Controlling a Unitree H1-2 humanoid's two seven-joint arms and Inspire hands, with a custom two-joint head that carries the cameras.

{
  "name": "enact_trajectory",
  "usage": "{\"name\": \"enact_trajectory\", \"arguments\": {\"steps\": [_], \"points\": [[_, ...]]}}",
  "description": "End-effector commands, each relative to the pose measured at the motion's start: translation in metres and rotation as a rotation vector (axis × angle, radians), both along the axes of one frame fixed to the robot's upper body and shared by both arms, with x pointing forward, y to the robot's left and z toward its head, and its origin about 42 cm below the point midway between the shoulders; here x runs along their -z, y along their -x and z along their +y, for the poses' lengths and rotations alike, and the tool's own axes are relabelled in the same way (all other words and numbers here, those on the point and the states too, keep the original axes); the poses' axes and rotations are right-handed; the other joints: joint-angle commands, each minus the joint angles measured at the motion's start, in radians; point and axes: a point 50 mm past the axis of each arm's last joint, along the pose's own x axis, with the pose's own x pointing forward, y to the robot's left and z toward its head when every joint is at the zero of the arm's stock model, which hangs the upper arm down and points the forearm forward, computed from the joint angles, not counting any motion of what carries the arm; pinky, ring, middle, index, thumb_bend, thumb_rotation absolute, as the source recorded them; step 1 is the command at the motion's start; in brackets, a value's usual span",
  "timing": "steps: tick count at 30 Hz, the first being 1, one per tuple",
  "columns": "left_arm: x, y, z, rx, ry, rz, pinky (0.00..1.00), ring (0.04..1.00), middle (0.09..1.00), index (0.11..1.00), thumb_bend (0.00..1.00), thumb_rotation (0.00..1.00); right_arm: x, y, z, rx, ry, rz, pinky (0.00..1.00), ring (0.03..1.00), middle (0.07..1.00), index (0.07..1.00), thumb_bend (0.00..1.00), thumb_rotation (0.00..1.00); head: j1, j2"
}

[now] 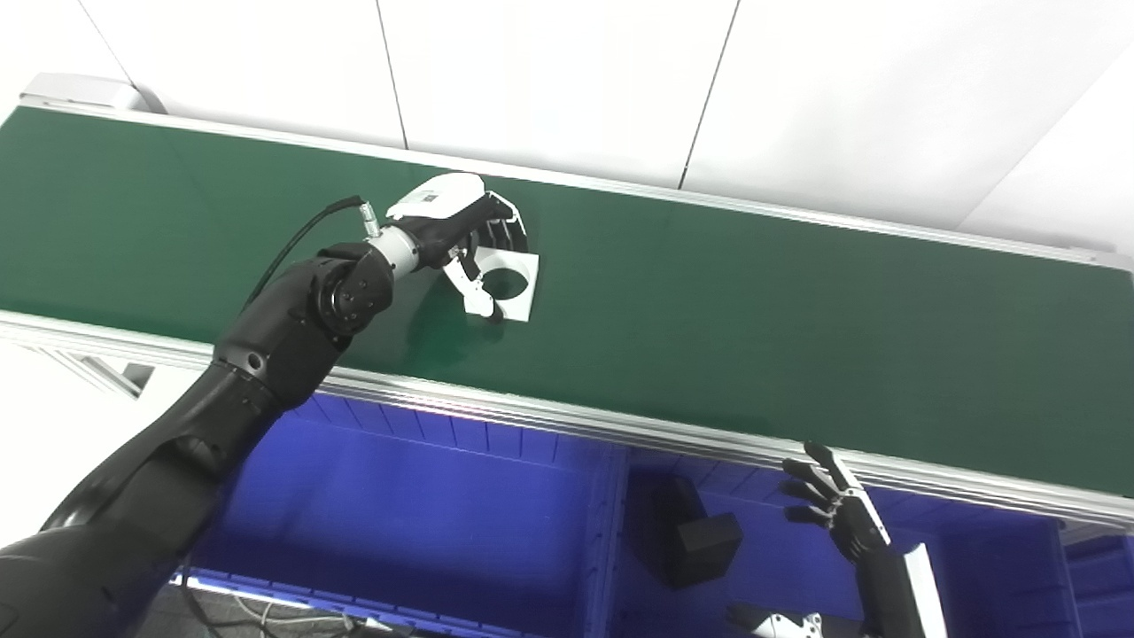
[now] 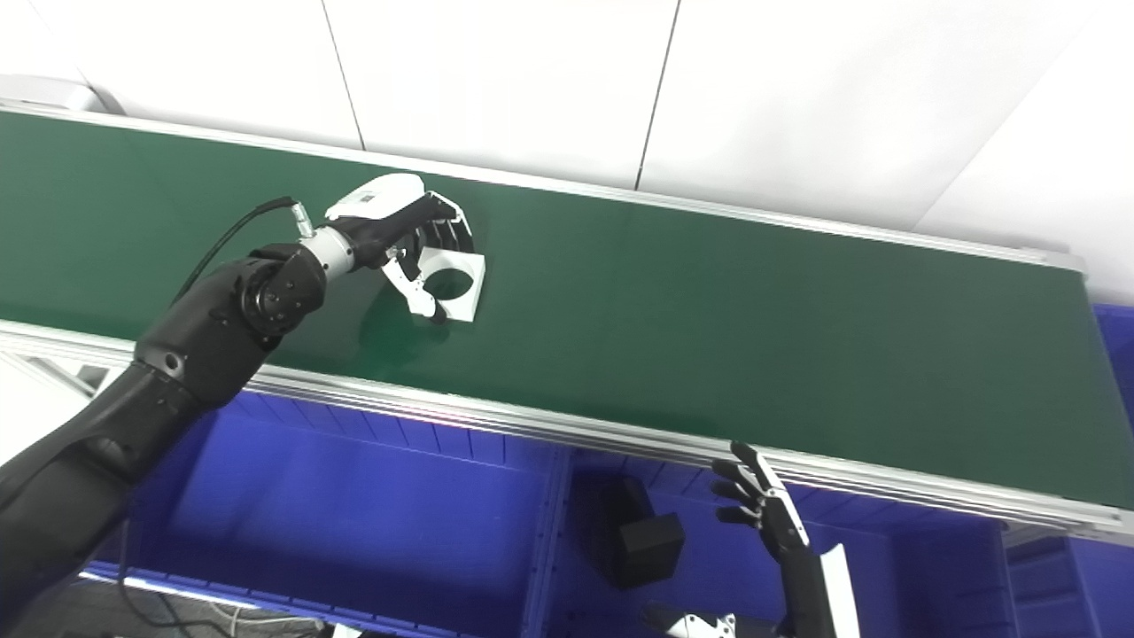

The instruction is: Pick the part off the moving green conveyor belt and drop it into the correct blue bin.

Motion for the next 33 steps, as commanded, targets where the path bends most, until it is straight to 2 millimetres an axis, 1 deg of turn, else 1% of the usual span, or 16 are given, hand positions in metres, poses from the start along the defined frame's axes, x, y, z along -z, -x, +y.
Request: {"name": "enact_trajectory", "arguments": {"steps": [1,5,11,13,15,17,18,21,22,25,27,30,33], "points": [[-0.009,-0.003,0.01,-0.009,-0.026,-0.002,0.44,0.496,0.469,0.514,0.52,0.0,-0.01,0.0,0.0,0.005,-0.015,-0.083,0.67,0.772,0.824,0.912,0.95,0.31,0.0,0.001],[-0.012,-0.003,0.013,0.007,0.002,-0.035,0.45,0.501,0.477,0.506,0.52,0.0,-0.009,-0.003,0.0,0.002,-0.027,-0.079,0.68,0.776,0.823,0.912,0.95,0.31,-0.003,-0.001],[-0.015,-0.001,0.016,0.0,0.035,-0.102,0.47,0.513,0.475,0.509,0.52,0.0,-0.006,-0.005,-0.001,-0.008,-0.016,-0.081,0.68,0.77,0.823,0.912,0.94,0.34,-0.012,-0.008],[-0.018,0.001,0.017,-0.004,0.064,-0.132,0.47,0.513,0.473,0.512,0.52,0.0,-0.006,-0.005,-0.001,-0.009,-0.016,-0.077,0.68,0.771,0.823,0.912,0.94,0.34,-0.015,-0.015],[-0.023,0.005,0.019,0.003,0.113,-0.168,0.47,0.507,0.474,0.509,0.52,0.0,-0.005,-0.004,-0.001,-0.002,-0.024,-0.075,0.68,0.771,0.821,0.91,0.94,0.33,-0.018,-0.011],[-0.032,0.013,0.019,0.016,0.174,-0.216,0.45,0.496,0.474,0.507,0.52,0.0,-0.005,-0.004,-0.001,0.001,-0.019,-0.076,0.67,0.769,0.819,0.908,0.94,0.33,-0.021,-0.012],[-0.035,0.016,0.019,0.023,0.196,-0.234,0.44,0.444,0.483,0.52,0.51,0.0,-0.005,-0.004,-0.001,0.001,-0.015,-0.077,0.67,0.768,0.818,0.909,0.94,0.33,-0.021,-0.012],[-0.05,0.039,0.019,0.066,0.26,-0.288,0.41,0.404,0.48,0.541,0.5,0.0,-0.007,-0.002,-0.002,0.001,-0.011,-0.076,0.67,0.768,0.819,0.908,0.95,0.34,-0.023,-0.003],[-0.053,0.045,0.019,0.071,0.274,-0.293,0.4,0.402,0.481,0.542,0.5,0.0,-0.007,-0.002,-0.002,0.002,-0.012,-0.074,0.67,0.77,0.819,0.908,0.95,0.34,-0.023,-0.003],[-0.062,0.074,0.022,0.093,0.33,-0.32,0.41,0.404,0.487,0.537,0.5,0.0,-0.007,-0.001,-0.003,-0.006,-0.014,-0.073,0.68,0.773,0.823,0.911,0.94,0.34,-0.023,0.0],[-0.064,0.092,0.025,0.101,0.363,-0.332,0.4,0.401,0.482,0.539,0.5,0.0,-0.006,-0.001,-0.005,-0.006,-0.018,-0.07,0.68,0.774,0.824,0.911,0.94,0.33,-0.024,0.0],[-0.066,0.111,0.026,0.101,0.392,-0.322,0.4,0.405,0.493,0.531,0.5,0.0,-0.006,0.0,-0.006,-0.004,-0.015,-0.07,0.68,0.772,0.823,0.908,0.94,0.33,-0.024,0.005],[-0.064,0.133,0.026,0.112,0.432,-0.317,0.41,0.412,0.503,0.517,0.5,0.0,-0.006,0.0,-0.007,-0.004,-0.009,-0.069,0.67,0.771,0.824,0.91,0.94,0.34,-0.027,0.009]]}}
